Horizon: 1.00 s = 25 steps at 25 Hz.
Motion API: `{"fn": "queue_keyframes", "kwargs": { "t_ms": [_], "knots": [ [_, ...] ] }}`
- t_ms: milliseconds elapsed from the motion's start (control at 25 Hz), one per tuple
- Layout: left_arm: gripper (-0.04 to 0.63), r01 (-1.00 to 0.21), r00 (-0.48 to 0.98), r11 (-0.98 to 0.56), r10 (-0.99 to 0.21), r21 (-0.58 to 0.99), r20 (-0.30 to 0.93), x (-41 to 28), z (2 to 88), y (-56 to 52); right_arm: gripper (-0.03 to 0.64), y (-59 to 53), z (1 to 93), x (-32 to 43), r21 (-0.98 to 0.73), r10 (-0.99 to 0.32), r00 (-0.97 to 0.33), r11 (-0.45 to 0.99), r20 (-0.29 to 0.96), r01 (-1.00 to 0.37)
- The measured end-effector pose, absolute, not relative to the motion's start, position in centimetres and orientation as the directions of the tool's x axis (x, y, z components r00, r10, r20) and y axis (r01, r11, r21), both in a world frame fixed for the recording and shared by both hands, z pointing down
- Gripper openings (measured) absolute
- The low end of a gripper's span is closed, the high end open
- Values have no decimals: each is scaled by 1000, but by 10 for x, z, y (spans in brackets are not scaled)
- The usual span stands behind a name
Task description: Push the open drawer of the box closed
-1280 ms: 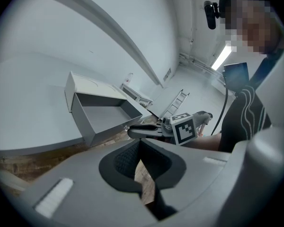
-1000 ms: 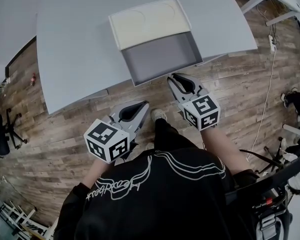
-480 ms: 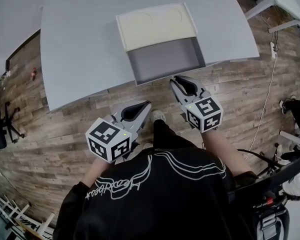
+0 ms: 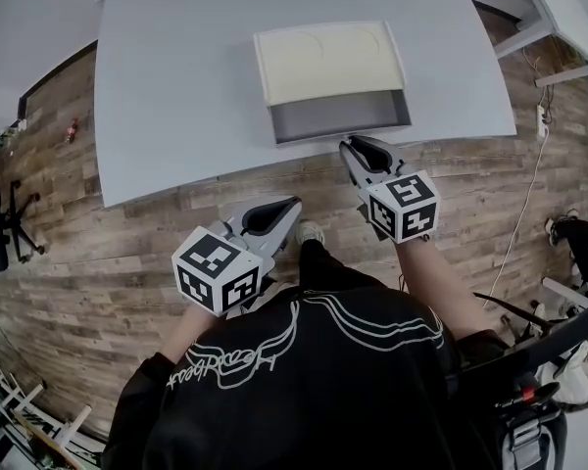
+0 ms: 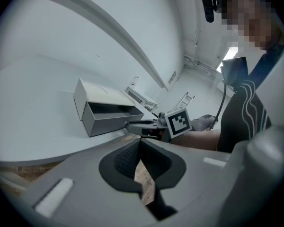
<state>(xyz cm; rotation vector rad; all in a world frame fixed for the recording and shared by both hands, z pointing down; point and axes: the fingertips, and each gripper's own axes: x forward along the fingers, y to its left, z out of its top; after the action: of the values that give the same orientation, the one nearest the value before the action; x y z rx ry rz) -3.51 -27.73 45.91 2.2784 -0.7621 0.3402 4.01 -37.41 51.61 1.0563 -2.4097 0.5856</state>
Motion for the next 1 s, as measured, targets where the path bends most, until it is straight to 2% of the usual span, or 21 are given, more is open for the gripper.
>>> {"fn": "queue_keyframes", "kwargs": {
  "t_ms": [1000],
  "knots": [
    [8,-625,780,-565,-436,538,448,-59,470,-282,74,-438,516,26,-126,-570,-551,617,610,-777]
  ]
}}
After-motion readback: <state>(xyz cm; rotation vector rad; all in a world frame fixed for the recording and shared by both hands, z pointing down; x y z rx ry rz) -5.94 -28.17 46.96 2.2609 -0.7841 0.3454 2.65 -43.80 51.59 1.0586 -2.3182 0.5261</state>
